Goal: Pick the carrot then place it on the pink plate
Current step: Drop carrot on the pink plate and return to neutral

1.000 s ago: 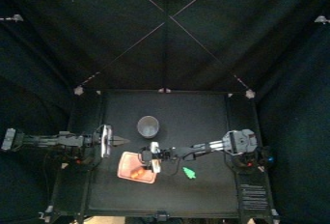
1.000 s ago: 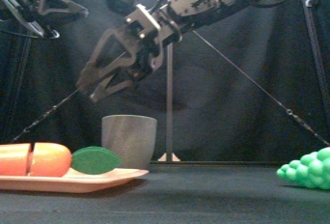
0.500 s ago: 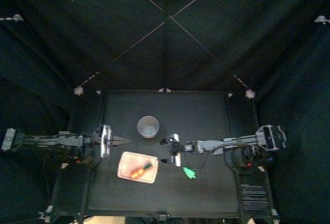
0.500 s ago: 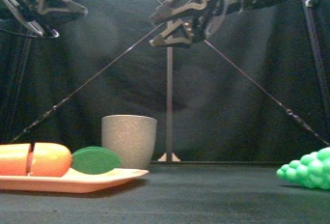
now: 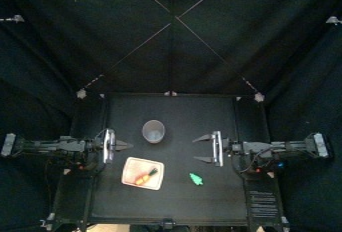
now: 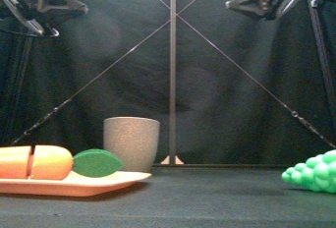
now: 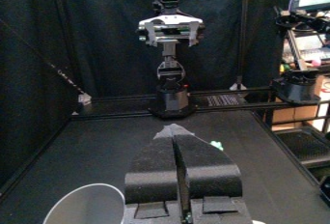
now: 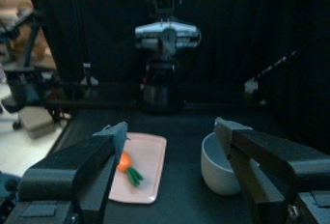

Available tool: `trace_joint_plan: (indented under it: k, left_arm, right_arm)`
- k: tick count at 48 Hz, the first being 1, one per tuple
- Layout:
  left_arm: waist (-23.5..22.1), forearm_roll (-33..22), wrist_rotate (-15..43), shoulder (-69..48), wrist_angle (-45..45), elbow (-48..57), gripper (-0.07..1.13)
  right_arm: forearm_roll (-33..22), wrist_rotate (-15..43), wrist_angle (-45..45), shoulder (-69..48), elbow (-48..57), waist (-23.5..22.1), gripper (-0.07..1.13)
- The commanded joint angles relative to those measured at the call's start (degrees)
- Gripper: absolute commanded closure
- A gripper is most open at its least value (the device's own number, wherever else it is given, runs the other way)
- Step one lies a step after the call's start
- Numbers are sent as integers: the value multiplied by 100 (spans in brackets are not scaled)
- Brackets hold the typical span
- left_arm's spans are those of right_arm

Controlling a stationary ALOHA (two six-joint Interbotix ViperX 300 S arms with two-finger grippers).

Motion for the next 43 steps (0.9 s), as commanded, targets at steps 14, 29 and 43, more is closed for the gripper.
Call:
trace_joint_plan:
  k: [14,29,43]
  left_arm:
    - [-9,18,0,-18,-44,-97,109]
    - [18,18,0,-18,-18,-97,109]
    - [35,0,0,-26,-9,-44,109]
  right_arm:
    - [316,-9,-70,-1310,1011,-97,1]
    - [439,-9,-70,-1600,1397,-633,1]
    - [422,-9,-105,-1731,1354,-668,1]
